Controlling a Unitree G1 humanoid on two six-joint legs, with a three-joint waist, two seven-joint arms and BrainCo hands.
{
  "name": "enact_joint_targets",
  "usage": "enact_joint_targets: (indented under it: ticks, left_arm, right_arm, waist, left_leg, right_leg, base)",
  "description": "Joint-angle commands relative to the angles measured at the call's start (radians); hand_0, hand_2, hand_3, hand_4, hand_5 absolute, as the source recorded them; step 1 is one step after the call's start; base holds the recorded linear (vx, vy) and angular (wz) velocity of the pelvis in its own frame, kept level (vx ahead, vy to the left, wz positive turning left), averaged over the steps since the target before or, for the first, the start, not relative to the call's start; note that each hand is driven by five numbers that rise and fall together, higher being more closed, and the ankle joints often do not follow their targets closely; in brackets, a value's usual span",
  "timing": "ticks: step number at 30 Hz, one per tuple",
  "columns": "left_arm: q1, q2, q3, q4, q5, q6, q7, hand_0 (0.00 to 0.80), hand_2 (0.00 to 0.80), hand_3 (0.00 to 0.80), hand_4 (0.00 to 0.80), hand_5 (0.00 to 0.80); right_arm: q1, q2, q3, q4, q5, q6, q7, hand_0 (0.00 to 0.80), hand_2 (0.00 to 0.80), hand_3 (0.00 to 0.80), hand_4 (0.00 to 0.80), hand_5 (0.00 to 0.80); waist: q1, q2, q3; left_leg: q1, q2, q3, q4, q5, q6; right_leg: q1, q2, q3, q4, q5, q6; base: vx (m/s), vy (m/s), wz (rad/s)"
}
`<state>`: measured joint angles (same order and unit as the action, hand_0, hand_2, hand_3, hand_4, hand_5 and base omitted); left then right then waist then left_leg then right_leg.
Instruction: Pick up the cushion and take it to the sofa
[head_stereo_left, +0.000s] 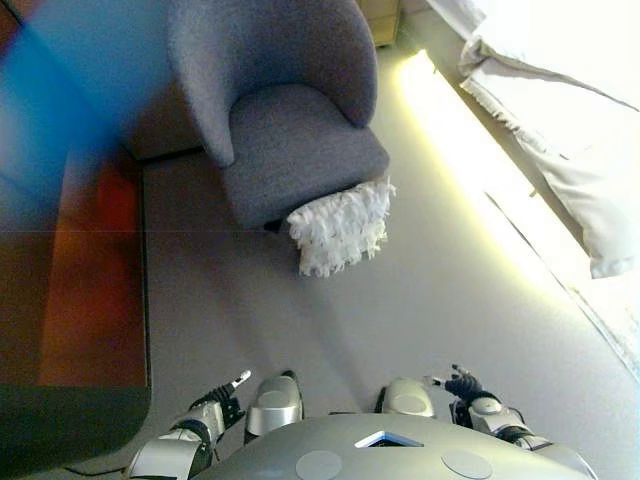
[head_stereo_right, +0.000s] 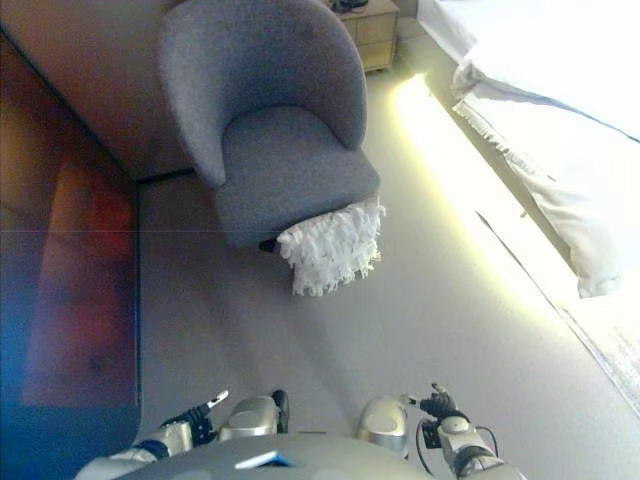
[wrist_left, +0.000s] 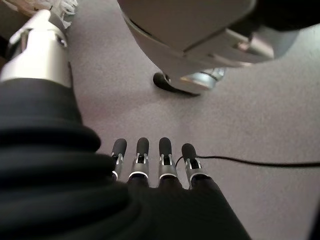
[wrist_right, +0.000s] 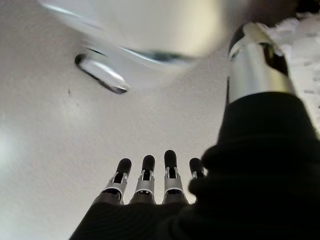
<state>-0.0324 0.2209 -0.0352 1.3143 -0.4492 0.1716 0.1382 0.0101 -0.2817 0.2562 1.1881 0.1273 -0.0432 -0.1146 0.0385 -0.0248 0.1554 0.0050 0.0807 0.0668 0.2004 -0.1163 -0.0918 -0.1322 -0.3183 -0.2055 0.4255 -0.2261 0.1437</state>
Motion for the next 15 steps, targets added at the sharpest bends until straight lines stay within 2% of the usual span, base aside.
enact_joint_targets:
  ticks: [1, 2, 3, 4, 5, 7, 9, 10, 12, 13, 15]
  left_arm:
    - [0.008, 0.025, 0.007, 0.011, 0.042, -0.043, 0.009, 0.000, 0.000, 0.000, 0.000, 0.000]
    - [0.005, 0.017, -0.005, 0.014, 0.047, -0.069, -0.003, 0.000, 0.000, 0.000, 0.000, 0.000]
    - [-0.003, -0.007, -0.038, -0.005, 0.049, -0.084, 0.002, 0.000, 0.000, 0.000, 0.000, 0.000]
    - [-0.008, -0.022, -0.073, -0.025, 0.037, -0.086, 0.012, 0.000, 0.000, 0.000, 0.000, 0.000]
    - [-0.010, -0.032, -0.102, -0.044, 0.029, -0.089, 0.022, 0.000, 0.000, 0.000, 0.000, 0.000]
    - [-0.006, -0.037, -0.119, -0.052, 0.023, -0.099, 0.037, 0.000, 0.000, 0.000, 0.000, 0.000]
    - [0.001, -0.024, -0.123, -0.059, 0.021, -0.102, 0.034, 0.000, 0.000, 0.000, 0.000, 0.000]
    - [0.002, -0.009, -0.112, -0.048, 0.012, -0.111, 0.023, 0.000, 0.000, 0.000, 0.000, 0.000]
    - [0.002, -0.002, -0.097, -0.036, 0.008, -0.112, 0.010, 0.000, 0.000, 0.000, 0.000, 0.000]
    - [0.013, -0.002, -0.085, -0.027, 0.023, -0.117, -0.005, 0.000, 0.000, 0.000, 0.000, 0.000]
    - [0.023, -0.006, -0.079, -0.027, 0.036, -0.103, -0.010, 0.000, 0.000, 0.000, 0.000, 0.000]
  right_arm:
    - [-0.055, -0.003, -0.041, 0.049, 0.010, -0.030, 0.025, 0.000, 0.000, 0.000, 0.000, 0.000]
    - [-0.063, -0.013, -0.045, 0.070, -0.007, -0.046, 0.028, 0.000, 0.000, 0.000, 0.000, 0.000]
    - [-0.069, -0.020, -0.044, 0.071, -0.012, -0.036, 0.011, 0.000, 0.000, 0.000, 0.000, 0.000]
    - [-0.067, -0.023, -0.038, 0.056, 0.006, -0.011, -0.006, 0.000, 0.000, 0.000, 0.000, 0.000]
    - [-0.062, -0.028, -0.027, 0.029, 0.031, 0.024, -0.019, 0.000, 0.000, 0.000, 0.000, 0.000]
    - [-0.058, -0.021, -0.015, -0.002, 0.043, 0.065, -0.027, 0.000, 0.000, 0.000, 0.000, 0.000]
    - [-0.055, -0.008, 0.005, -0.009, 0.088, 0.074, -0.049, 0.000, 0.000, 0.000, 0.000, 0.000]
    - [-0.067, 0.003, 0.010, 0.009, 0.123, 0.072, -0.051, 0.000, 0.000, 0.000, 0.000, 0.000]
    - [-0.080, 0.008, 0.012, 0.029, 0.131, 0.074, -0.039, 0.000, 0.000, 0.000, 0.000, 0.000]
    - [-0.086, 0.011, 0.015, 0.044, 0.139, 0.082, -0.034, 0.000, 0.000, 0.000, 0.000, 0.000]
    - [-0.082, 0.012, 0.018, 0.047, 0.150, 0.096, -0.032, 0.000, 0.000, 0.000, 0.000, 0.000]
  waist:
    - [0.003, -0.058, -0.030]
    - [0.002, -0.054, -0.039]
    - [0.005, -0.051, -0.045]
    - [0.008, -0.055, -0.046]
    - [0.013, -0.060, -0.040]
    - [0.023, -0.056, -0.032]
    - [0.035, -0.042, -0.020]
    - [0.051, -0.030, -0.012]
    - [0.068, -0.015, -0.007]
    - [0.092, 0.002, -0.003]
    - [0.114, 0.016, 0.004]
  left_leg:
    - [0.044, -0.006, 0.029, 0.342, -0.164, 0.071]
    - [0.036, -0.003, 0.023, 0.368, -0.127, 0.059]
    - [0.008, 0.002, 0.030, 0.424, -0.061, 0.046]
    - [-0.019, 0.003, 0.029, 0.433, -0.046, 0.045]
    - [-0.049, -0.017, 0.021, 0.409, -0.059, 0.051]
    - [-0.039, -0.039, 0.026, 0.290, -0.071, 0.059]
    - [-0.011, -0.034, 0.042, 0.115, -0.044, 0.063]
    - [-0.001, -0.031, 0.025, -0.015, -0.007, 0.053]
    - [0.001, -0.022, -0.010, -0.117, 0.059, 0.036]
    - [-0.014, -0.012, -0.042, -0.189, 0.135, 0.015]
    - [-0.031, 0.000, -0.061, -0.234, 0.202, -0.014]
  right_leg:
    - [0.061, -0.013, -0.011, -0.396, 0.378, -0.002]
    - [0.071, 0.001, -0.014, -0.405, 0.368, -0.009]
    - [0.099, 0.022, -0.034, -0.421, 0.357, -0.026]
    - [0.120, 0.029, -0.041, -0.433, 0.350, -0.034]
    - [0.130, 0.032, -0.045, -0.435, 0.341, -0.035]
    - [0.128, 0.044, -0.063, -0.421, 0.324, -0.031]
    - [0.145, 0.068, -0.093, -0.411, 0.300, -0.033]
    - [0.151, 0.094, -0.110, -0.409, 0.284, -0.037]
    - [0.162, 0.124, -0.113, -0.412, 0.266, -0.044]
    - [0.183, 0.150, -0.123, -0.421, 0.246, -0.050]
    - [0.212, 0.169, -0.140, -0.426, 0.220, -0.061]
  base:
    - [0.446, -0.311, 0.35]
    - [0.473, -0.325, 0.49]
    - [0.363, -0.239, 0.55]
    - [0.334, -0.225, 0.79]
    - [0.257, -0.182, 0.81]
    - [0.192, -0.170, 0.65]
    - [0.146, -0.140, 0.38]
    - [0.142, -0.115, 0.63]
    - [0.191, -0.061, 0.81]
    - [0.257, -0.005, 0.75]
    - [0.314, 0.018, 0.47]
